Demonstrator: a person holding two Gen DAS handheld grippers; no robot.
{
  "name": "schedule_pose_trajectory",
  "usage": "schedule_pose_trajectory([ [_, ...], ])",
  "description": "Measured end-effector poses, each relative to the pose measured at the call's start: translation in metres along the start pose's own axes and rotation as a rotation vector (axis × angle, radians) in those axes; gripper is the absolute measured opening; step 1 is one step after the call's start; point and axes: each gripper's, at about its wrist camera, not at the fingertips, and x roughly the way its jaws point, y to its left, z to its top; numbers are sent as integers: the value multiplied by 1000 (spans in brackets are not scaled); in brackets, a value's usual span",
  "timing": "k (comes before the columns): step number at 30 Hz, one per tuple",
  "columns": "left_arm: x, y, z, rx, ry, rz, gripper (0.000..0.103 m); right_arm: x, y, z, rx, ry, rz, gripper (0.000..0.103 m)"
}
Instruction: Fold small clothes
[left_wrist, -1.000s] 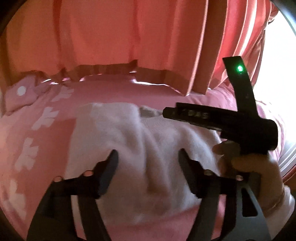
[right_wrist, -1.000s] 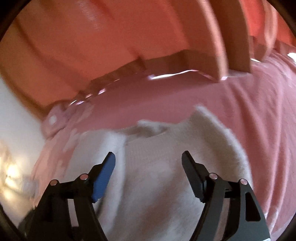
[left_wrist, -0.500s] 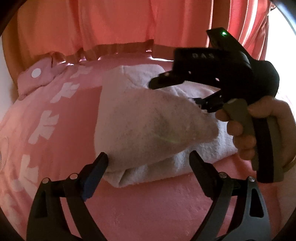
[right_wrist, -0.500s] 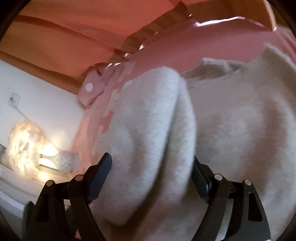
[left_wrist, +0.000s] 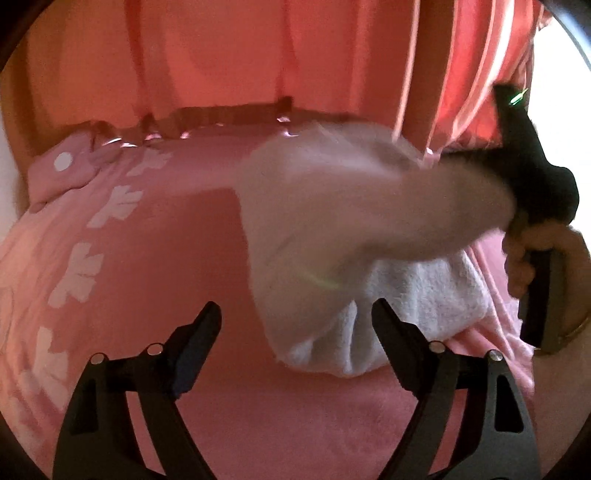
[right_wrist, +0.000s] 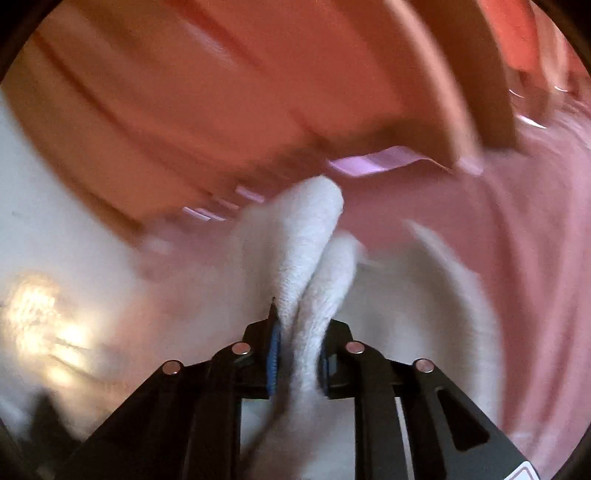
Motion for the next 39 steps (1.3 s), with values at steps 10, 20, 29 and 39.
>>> schedule_pose_trajectory([
  [10,42,-37,5,7,43,80,85,-43,-5,-42,-13,75,83,64],
  [20,44,-19,1,-26,98,105,51,-69,24,-36,-88,-14,150,16],
  [29,28,-34,-6,-3,143,-14,50,-47,-9,-84,-202,123,-154,20],
  [39,-55,-28,40,-26,-40,-132,68,-103,-11,-48,-173,-20,-131,43],
])
